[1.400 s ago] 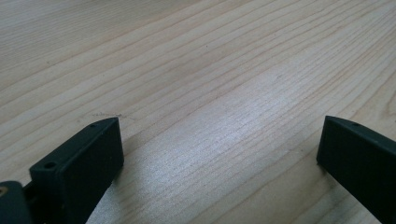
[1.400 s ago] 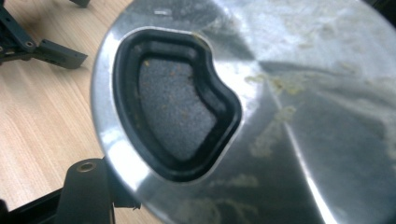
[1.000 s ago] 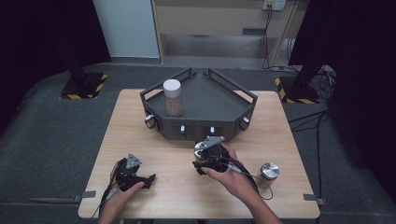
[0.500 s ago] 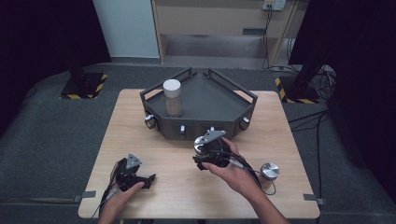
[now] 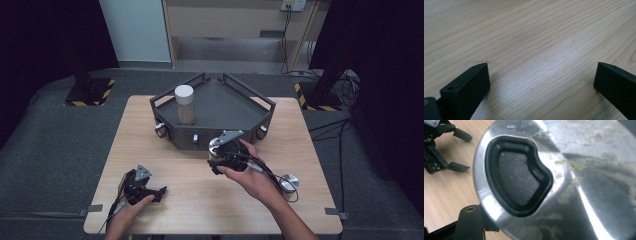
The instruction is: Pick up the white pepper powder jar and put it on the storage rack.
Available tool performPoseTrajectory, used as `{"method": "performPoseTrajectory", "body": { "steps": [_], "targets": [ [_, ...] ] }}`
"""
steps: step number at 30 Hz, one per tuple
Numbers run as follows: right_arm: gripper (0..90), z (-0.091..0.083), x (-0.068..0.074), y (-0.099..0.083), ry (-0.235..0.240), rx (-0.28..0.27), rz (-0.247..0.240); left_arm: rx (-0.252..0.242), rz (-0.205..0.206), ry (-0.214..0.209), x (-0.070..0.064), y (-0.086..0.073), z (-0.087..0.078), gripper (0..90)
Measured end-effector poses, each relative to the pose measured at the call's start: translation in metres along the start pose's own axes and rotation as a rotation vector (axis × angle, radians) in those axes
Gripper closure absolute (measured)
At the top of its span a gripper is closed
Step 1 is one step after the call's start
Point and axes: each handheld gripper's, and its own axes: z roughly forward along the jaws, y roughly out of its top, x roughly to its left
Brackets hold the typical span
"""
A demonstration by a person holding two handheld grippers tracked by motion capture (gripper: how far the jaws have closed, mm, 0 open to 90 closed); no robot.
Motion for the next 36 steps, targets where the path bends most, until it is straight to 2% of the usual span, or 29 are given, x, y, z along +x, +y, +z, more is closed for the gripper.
{"method": "performPoseTrajectory", "body": {
  "steps": [9,24,36],
  "targets": [
    [31.2,-0.007,-0.004,0.011,-0.009,-0.008,-0.001,0.0,0.0,0.0,0.0,0.0,0.0,0.0],
    [31.2,-0.014,-0.016,0.027,-0.02,-0.03,0.025,0.002,0.001,-0.001,0.0,0.0,0.0,0.0],
    [31.3,-0.023,-0.02,0.044,-0.05,-0.028,0.014,0.001,0.001,-0.001,0.0,0.0,0.0,0.0]
  ]
}}
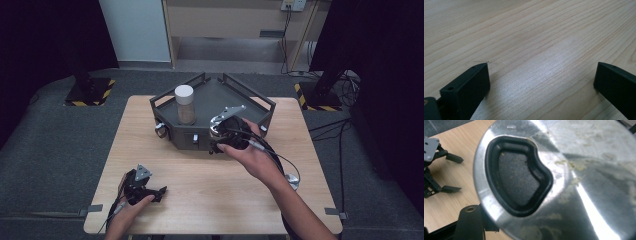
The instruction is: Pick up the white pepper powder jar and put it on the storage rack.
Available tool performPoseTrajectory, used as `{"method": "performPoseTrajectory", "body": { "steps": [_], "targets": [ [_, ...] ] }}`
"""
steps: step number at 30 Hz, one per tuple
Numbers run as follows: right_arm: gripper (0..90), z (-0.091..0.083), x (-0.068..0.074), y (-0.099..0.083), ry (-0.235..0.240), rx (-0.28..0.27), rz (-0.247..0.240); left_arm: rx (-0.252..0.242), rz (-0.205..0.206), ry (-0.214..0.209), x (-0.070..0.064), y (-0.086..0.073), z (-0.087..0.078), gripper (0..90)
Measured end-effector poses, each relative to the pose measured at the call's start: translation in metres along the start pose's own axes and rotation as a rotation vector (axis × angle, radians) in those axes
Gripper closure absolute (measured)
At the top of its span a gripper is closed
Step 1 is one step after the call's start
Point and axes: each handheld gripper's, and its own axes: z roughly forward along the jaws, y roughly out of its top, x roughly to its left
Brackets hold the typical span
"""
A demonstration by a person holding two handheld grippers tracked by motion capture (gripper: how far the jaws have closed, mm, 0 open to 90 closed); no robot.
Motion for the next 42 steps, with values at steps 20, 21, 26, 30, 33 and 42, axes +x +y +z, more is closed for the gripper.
{"method": "performPoseTrajectory", "body": {
  "steps": [20,21,26,30,33,42],
  "targets": [
    [31.2,0.011,-0.02,0.03,-0.037,-0.002,0.027,-0.001,0.0,0.0,0.0,0.0,0.0,0.0],
    [31.3,0.012,-0.021,0.03,-0.038,-0.004,0.03,-0.001,0.0,0.0,0.0,0.0,0.0,0.0],
    [31.2,0.016,-0.025,0.036,-0.042,-0.006,0.037,-0.001,0.0,0.0,0.0,0.0,0.0,0.0],
    [31.2,0.022,-0.029,0.041,-0.046,-0.005,0.044,-0.001,0.0,0.001,0.0,0.0,0.0,0.0],
    [31.3,0.026,-0.032,0.043,-0.044,-0.007,0.049,0.0,0.002,0.001,0.0,0.0,0.0,0.0],
    [31.2,0.038,-0.044,0.051,-0.057,0.001,0.073,-0.001,0.0,0.0,0.0,0.0,0.0,0.0]
  ]
}}
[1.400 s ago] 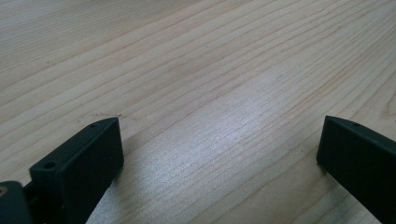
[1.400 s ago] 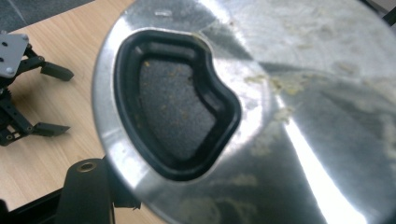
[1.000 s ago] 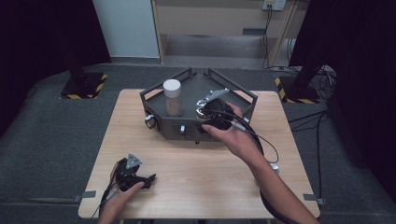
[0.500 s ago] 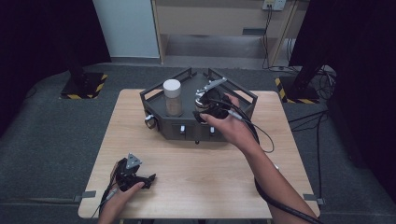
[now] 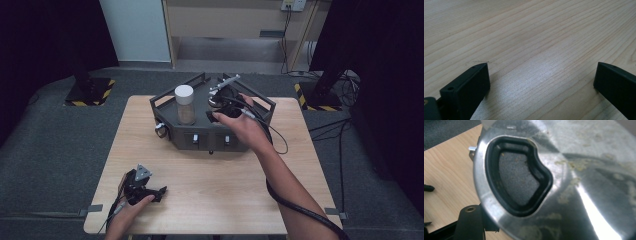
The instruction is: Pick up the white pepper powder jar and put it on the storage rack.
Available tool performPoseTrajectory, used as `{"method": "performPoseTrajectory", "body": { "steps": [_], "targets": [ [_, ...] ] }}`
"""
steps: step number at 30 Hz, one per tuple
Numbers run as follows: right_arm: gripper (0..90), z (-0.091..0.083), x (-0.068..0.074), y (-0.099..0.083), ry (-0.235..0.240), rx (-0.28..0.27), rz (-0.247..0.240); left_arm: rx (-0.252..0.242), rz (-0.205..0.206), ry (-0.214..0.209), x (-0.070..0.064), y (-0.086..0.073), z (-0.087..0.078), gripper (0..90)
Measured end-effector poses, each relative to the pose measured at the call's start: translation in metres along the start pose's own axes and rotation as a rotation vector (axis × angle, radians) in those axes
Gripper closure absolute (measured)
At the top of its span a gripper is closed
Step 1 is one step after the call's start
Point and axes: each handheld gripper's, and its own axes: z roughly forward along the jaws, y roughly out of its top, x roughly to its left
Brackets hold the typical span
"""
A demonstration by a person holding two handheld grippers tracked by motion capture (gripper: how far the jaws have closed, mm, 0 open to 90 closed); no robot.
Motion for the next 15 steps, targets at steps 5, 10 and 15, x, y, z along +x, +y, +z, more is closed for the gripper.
{"method": "performPoseTrajectory", "body": {
  "steps": [5,10,15],
  "targets": [
    [31.2,0.007,-0.007,0.004,-0.007,0.006,0.011,0.0,0.0,0.0,0.0,0.0,0.0,0.0],
    [31.2,0.013,-0.013,0.006,-0.011,0.007,0.029,0.0,0.0,0.0,0.0,0.0,0.0,0.0],
    [31.2,0.021,-0.016,0.007,-0.014,0.007,0.042,0.0,0.001,0.0,0.0,0.0,0.0,0.0]
  ]
}}
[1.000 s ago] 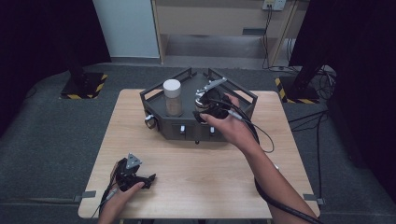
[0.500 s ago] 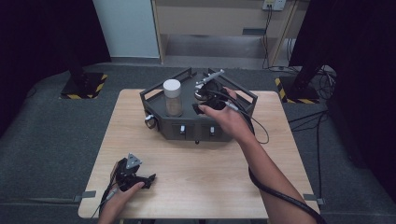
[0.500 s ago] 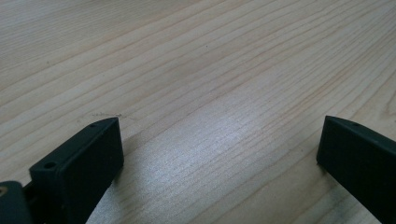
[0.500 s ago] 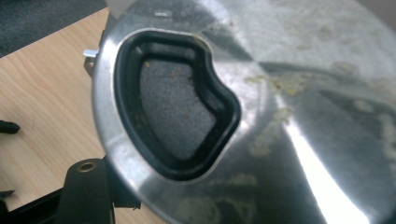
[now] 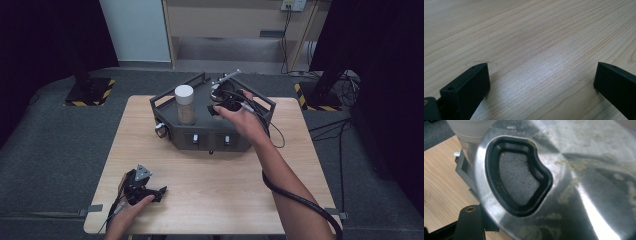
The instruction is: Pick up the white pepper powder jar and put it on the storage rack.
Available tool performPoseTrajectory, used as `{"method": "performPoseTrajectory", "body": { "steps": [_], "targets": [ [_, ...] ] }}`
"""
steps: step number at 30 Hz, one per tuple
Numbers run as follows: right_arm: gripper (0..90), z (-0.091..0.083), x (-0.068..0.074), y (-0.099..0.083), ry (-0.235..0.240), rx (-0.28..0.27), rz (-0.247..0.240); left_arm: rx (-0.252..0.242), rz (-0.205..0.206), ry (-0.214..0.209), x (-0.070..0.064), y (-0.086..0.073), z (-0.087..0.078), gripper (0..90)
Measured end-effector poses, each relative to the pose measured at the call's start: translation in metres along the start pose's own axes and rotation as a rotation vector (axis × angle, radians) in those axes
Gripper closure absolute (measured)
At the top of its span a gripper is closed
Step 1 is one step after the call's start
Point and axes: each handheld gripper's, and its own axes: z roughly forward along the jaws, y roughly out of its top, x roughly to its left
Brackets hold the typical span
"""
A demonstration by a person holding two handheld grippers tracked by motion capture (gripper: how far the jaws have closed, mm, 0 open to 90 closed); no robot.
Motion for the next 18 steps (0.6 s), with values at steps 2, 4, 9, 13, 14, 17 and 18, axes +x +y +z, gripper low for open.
{"method": "performPoseTrajectory", "body": {
  "steps": [2,4,9,13,14,17,18],
  "targets": [
    [31.3,0.004,0.0,0.001,0.001,0.003,0.003,0.0,0.001,0.0,0.0,0.0,0.0,0.0],
    [31.2,0.008,0.0,0.003,0.002,0.006,0.003,0.0,0.001,0.0,0.0,0.0,0.0,0.0],
    [31.2,0.018,-0.001,0.004,0.007,0.02,0.009,0.0,0.001,0.0,0.0,0.0,0.0,0.0],
    [31.2,0.024,-0.004,0.003,0.007,0.029,0.022,0.0,0.001,0.0,0.0,0.0,0.0,0.0],
    [31.3,0.025,-0.004,0.002,0.006,0.031,0.023,0.0,0.001,0.0,0.0,0.0,0.0,0.0],
    [31.3,0.03,-0.006,0.001,0.008,0.034,0.028,0.0,0.001,0.0,0.0,0.0,0.0,0.0],
    [31.2,0.031,-0.006,0.001,0.009,0.036,0.035,0.0,0.001,0.0,0.0,0.0,0.0,0.0]
  ]
}}
